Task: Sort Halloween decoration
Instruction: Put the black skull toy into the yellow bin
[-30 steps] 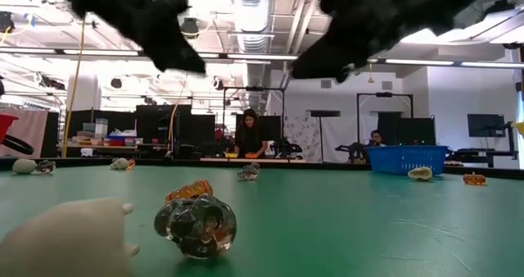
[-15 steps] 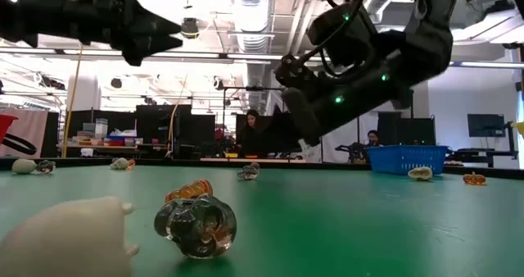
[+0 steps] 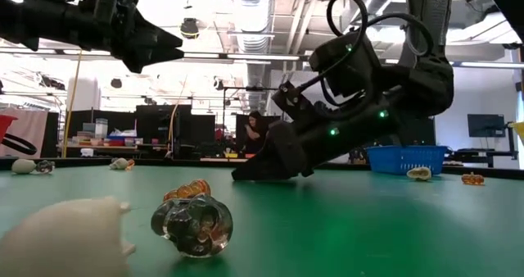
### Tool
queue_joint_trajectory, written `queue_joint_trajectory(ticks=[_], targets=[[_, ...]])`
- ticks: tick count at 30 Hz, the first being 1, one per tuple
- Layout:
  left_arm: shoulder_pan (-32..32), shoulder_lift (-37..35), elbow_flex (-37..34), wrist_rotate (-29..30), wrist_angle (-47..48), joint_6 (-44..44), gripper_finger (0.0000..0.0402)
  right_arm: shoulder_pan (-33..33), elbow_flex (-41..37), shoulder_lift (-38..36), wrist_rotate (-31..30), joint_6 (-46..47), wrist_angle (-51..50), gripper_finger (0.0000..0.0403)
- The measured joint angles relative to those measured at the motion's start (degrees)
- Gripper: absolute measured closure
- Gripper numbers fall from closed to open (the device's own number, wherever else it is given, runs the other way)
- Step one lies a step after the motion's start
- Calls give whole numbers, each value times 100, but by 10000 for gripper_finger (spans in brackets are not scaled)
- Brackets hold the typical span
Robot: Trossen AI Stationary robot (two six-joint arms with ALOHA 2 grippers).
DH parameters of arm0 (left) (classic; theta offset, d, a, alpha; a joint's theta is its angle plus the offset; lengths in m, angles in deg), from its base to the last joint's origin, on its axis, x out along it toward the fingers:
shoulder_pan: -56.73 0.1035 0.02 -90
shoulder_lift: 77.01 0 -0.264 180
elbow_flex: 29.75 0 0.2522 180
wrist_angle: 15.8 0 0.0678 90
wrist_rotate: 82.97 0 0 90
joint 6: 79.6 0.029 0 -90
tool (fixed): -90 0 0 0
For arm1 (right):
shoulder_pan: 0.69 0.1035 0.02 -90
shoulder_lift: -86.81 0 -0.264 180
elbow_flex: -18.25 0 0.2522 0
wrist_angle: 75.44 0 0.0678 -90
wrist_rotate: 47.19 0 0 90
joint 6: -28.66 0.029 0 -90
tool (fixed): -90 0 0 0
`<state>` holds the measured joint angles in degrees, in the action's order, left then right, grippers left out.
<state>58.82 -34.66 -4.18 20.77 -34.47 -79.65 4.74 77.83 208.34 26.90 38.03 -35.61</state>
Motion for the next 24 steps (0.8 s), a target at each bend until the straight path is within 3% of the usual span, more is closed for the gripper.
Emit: queue_joint_trajectory(ticks=[8, 12, 19, 24], targets=[[2, 0, 0, 4, -63, 22, 191, 53, -7, -82, -236, -70, -198, 284], [2, 0, 0, 7, -52, 22, 191, 81, -29, -558, -67, -335, -811, 286], [2, 0, 0, 7, -23, 24, 191, 293, -24, -2593, 559, -312, -3010, 271], [2, 0, 0, 7, 17, 66, 191, 695, -26, -4373, 1677, 973, -5301, 278]])
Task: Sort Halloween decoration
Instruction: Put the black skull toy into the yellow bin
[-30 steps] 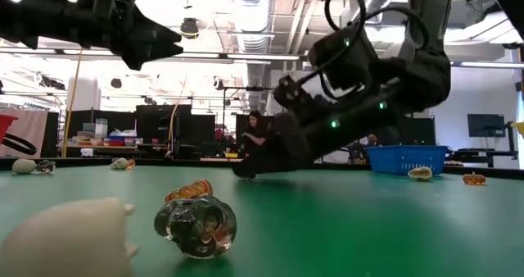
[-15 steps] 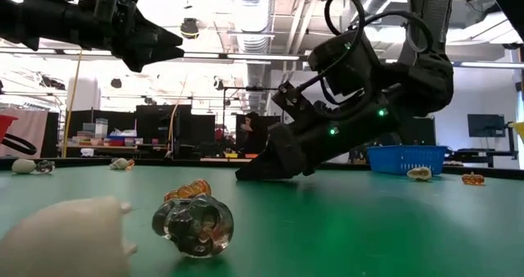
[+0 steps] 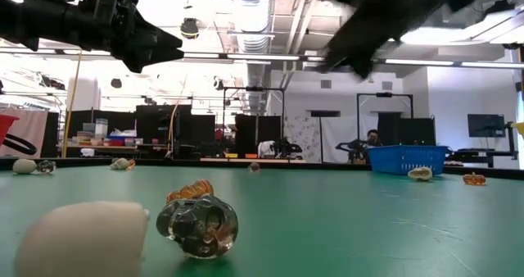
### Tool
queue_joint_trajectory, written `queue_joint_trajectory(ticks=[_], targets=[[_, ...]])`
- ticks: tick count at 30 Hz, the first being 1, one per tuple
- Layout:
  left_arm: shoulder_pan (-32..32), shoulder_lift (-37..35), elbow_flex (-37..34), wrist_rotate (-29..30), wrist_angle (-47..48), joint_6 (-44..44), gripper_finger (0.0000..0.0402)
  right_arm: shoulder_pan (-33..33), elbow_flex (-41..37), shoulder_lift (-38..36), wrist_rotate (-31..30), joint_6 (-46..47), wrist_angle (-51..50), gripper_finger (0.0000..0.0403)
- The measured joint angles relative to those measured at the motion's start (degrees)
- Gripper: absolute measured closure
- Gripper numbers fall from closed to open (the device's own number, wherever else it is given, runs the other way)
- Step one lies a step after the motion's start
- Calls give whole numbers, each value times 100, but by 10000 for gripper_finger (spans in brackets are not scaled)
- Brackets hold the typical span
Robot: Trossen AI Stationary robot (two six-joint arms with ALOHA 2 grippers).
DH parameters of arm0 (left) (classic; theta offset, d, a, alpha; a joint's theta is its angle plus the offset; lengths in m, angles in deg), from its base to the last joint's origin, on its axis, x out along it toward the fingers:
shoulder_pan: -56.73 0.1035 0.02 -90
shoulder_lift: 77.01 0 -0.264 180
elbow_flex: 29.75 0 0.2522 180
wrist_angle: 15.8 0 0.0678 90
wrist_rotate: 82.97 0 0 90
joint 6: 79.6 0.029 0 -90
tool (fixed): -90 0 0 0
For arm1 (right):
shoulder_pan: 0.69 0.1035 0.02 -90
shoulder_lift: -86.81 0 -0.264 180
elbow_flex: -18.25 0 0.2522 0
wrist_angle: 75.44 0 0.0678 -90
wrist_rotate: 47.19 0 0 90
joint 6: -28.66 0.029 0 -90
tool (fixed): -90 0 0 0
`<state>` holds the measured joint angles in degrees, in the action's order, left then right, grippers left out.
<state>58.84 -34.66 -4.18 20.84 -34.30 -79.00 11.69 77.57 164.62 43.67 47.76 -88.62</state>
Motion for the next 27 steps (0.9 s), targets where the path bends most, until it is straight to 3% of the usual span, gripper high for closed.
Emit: queue_joint_trajectory(ticks=[2, 6, 13, 19, 27], targets=[[0, 0, 0, 1, 3, 6, 191, 322, 6, -553, 325, 995, -898, 282], [0, 0, 0, 1, 38, 42, 191, 1414, -1, -1091, 171, 3020, -2249, 274], [0, 0, 2, 1, 32, 16, 191, 3064, -1, -922, -85, 5706, -2763, 271], [0, 0, 2, 0, 26, -44, 191, 3405, -1, -415, -99, 7002, -3277, 263], [0, 0, 2, -143, 23, -181, 191, 3240, -2, -90, 387, 7052, -3121, 174]])
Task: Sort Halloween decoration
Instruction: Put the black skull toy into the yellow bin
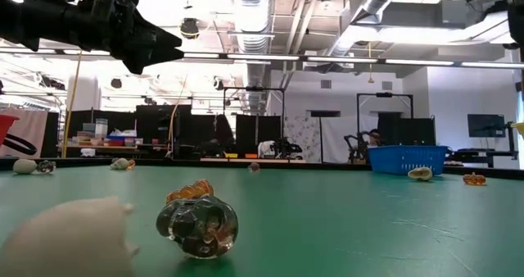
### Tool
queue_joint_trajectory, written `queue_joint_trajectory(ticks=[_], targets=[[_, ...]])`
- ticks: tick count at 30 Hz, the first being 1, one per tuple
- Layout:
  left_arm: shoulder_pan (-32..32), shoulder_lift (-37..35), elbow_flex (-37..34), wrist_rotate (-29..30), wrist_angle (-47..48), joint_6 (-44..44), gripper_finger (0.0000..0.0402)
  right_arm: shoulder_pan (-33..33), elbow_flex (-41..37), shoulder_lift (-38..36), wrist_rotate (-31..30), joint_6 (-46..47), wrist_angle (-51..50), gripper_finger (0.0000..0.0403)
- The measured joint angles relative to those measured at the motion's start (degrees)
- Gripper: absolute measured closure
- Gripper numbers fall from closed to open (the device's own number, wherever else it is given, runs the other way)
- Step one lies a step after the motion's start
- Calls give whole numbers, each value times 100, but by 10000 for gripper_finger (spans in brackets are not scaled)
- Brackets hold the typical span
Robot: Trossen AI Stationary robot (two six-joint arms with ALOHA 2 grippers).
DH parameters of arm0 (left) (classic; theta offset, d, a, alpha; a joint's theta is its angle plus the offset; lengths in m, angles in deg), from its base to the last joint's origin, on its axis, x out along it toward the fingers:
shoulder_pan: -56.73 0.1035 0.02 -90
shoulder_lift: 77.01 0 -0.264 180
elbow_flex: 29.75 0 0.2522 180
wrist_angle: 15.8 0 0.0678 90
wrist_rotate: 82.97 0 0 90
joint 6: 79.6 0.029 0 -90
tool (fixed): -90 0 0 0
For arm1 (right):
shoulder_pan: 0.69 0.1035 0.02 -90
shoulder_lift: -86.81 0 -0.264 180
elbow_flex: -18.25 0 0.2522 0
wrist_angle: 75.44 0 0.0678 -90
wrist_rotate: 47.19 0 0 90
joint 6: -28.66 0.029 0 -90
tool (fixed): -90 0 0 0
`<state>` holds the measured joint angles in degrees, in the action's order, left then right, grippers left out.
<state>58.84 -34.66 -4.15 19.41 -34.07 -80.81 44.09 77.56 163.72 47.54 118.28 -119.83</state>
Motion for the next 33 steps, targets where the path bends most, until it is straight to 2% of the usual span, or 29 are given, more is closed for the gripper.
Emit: queue_joint_trajectory(ticks=[4, 7, 10, 12, 15, 22, 28, 33], targets=[[0, 0, 0, 0, 0, 2, 191, -106, 205, -135, 79, -221, 4, 147], [0, 2, 0, 0, -9, 4, 191, -106, 539, -174, -418, -747, 298, 145], [0, 2, 0, -4, -114, 4, 191, -87, 841, 34, -1046, -1717, 915, 148], [0, 2, 2, -17, -176, 4, 191, -59, 1016, 361, -1313, -2508, 1325, 151], [0, 2, 2, -123, -205, 36, 191, -70, 1365, 1109, -1377, -3811, 1676, 153], [0, 2, 2, -140, -172, 24, 191, -12, 2730, 2906, -1384, -6244, 1509, 154], [0, 2, 4, -156, 412, -146, 191, -14, 4006, 4024, -1379, -7019, 1045, 154], [0, 2, 4, -157, 431, -328, 191, -25, 4620, 4560, -1377, -7581, 864, 154]])
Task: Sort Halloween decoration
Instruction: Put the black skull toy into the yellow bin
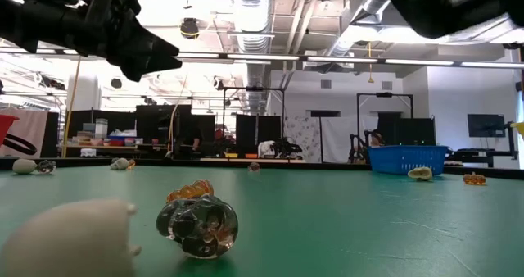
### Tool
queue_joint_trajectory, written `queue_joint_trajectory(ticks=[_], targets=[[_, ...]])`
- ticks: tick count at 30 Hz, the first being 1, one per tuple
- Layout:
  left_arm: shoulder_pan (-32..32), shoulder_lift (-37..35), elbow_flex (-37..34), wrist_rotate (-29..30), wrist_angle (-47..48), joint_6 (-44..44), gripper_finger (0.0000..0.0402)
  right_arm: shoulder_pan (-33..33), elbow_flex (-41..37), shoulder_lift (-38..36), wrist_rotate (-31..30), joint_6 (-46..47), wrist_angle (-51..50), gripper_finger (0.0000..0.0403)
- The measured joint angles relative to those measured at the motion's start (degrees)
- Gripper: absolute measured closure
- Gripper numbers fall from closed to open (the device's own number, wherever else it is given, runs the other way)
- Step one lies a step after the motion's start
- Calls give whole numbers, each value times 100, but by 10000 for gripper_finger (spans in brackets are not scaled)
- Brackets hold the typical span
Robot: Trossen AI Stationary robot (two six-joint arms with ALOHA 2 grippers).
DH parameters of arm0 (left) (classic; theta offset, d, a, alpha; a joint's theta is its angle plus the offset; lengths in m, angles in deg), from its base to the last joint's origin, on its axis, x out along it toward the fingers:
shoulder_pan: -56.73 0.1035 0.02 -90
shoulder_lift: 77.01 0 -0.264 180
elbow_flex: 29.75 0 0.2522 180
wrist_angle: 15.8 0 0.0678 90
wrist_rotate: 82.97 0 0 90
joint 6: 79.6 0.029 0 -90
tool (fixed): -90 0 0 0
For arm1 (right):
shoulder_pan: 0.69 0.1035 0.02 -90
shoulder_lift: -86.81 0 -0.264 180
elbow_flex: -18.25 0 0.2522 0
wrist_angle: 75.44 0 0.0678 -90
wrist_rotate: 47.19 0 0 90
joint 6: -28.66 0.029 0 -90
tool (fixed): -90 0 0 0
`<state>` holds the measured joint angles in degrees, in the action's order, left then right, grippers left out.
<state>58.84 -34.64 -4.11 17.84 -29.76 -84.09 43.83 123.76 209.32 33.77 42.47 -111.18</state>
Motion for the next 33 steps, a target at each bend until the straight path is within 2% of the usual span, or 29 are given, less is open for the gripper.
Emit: queue_joint_trajectory(ticks=[29, 33], targets=[[-87, -1, 0, -204, -154, -134, 191, -200, -110, 237, 199, -301, 228, 154], [-87, -2, 0, -205, -157, -137, 191, -198, -110, 241, 280, -318, 157, 165]])
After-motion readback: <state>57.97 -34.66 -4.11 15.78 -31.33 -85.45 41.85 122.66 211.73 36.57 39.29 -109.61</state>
